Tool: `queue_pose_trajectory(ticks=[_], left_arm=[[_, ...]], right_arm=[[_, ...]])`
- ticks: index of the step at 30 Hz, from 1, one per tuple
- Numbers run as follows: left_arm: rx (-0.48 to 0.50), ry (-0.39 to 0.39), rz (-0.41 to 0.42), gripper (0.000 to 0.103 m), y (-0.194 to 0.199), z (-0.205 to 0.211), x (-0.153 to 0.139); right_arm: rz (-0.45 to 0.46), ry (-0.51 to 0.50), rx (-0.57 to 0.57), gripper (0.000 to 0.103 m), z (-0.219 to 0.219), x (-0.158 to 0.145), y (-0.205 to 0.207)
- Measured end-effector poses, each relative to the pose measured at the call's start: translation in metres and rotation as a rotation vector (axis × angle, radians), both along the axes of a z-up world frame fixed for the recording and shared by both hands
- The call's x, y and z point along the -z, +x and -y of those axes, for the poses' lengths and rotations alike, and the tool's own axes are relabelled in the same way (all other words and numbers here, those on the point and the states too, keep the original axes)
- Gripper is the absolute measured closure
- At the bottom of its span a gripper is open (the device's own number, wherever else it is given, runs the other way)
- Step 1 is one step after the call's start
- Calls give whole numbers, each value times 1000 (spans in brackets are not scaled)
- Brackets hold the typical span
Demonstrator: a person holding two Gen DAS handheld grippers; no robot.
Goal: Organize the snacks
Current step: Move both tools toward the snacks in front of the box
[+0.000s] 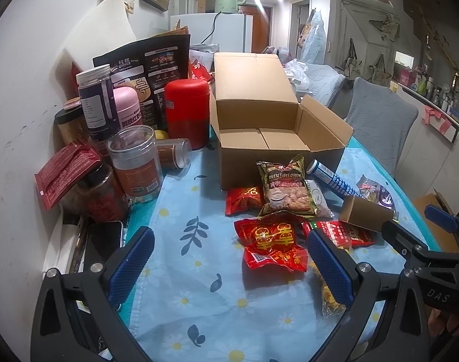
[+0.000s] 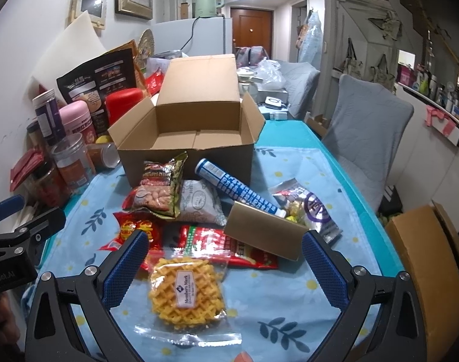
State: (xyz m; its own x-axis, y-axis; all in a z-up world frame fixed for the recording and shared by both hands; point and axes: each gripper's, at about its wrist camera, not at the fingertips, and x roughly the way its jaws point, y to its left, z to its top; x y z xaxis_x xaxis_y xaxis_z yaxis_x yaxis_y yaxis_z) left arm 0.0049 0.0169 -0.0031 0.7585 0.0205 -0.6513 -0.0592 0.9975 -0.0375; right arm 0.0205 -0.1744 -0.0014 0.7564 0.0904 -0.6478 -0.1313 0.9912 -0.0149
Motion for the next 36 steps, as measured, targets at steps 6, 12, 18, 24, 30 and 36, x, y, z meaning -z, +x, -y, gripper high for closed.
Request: queue_pose_trajectory(ticks=[6,12,18,24,30,36], left_arm=[[-1,-6,-3,0,0,-2,2],[-5,-4,1,0,0,-4,1],[-10,-9,-1,0,-1,-6,2],[-9,-10,-1,0,-1,-6,2],[-9,-11,0,0,-2,-7,3],[-10,-12,-3,0,-2,-8,2]], right_arm=[[-4,-2,-3,0,-2,2,2],[-7,-4,-5,0,-4,2,3],[-10,-9,-13,0,-7,3,3],[-12,-11,-20,0,-9,3,3],[-16,-12,-26,0,-11,4,3],[-20,-13,-38,0,-14,7,1]])
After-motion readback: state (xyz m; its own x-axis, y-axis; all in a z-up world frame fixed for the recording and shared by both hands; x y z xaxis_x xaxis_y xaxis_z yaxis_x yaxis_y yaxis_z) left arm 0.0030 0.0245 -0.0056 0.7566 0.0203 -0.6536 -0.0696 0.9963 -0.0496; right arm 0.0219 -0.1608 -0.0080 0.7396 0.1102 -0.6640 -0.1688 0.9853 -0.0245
